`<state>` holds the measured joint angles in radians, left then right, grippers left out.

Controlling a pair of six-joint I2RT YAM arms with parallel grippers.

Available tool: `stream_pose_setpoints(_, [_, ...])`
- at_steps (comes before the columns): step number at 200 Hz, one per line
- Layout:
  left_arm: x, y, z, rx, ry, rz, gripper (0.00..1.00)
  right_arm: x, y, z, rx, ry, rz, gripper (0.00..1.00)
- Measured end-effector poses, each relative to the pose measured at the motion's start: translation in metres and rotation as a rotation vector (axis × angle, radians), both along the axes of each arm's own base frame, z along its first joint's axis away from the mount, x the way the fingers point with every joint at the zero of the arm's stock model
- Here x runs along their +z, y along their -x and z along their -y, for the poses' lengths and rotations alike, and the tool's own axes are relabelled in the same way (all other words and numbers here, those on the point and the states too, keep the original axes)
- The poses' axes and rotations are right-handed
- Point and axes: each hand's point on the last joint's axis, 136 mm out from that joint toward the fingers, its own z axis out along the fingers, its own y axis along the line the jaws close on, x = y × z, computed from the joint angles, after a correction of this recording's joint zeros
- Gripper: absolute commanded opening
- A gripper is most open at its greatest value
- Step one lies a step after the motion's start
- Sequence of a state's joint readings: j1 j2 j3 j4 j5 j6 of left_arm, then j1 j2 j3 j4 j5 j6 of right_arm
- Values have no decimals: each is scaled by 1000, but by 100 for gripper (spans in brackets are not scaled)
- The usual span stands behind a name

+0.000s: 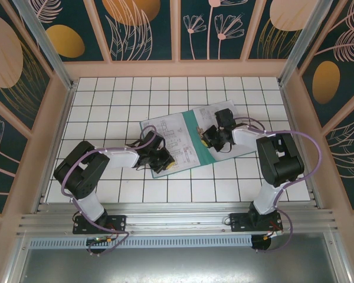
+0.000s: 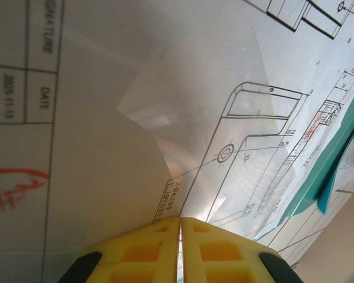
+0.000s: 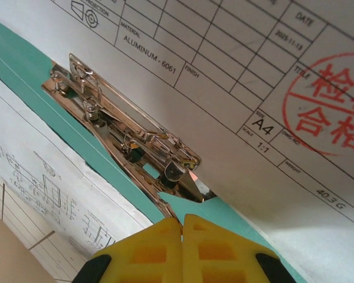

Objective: Put the files into the folder

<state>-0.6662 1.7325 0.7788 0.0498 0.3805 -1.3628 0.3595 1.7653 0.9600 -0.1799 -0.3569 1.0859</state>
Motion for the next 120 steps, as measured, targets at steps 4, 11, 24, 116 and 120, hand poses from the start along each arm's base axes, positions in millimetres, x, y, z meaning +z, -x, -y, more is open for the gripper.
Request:
stream_pose_setpoints(4, [0,0,0,0,0,0,12,0,0,0,4,1,4,0])
stream_pose_setpoints(11, [0,0,0,0,1,1,12,0,0,0,6,1,6,0])
stream_pose_setpoints(24, [0,0,0,0,2,3,12,-1,0,0,9,1,11,0])
stream_pose_setpoints(116, [0,1,-1,0,8,10,12,-11,-1,7,8,55,10,0])
stream_pose_setpoints(120, [0,1,-1,0,8,10,12,-11,-1,7,7,56,10,0])
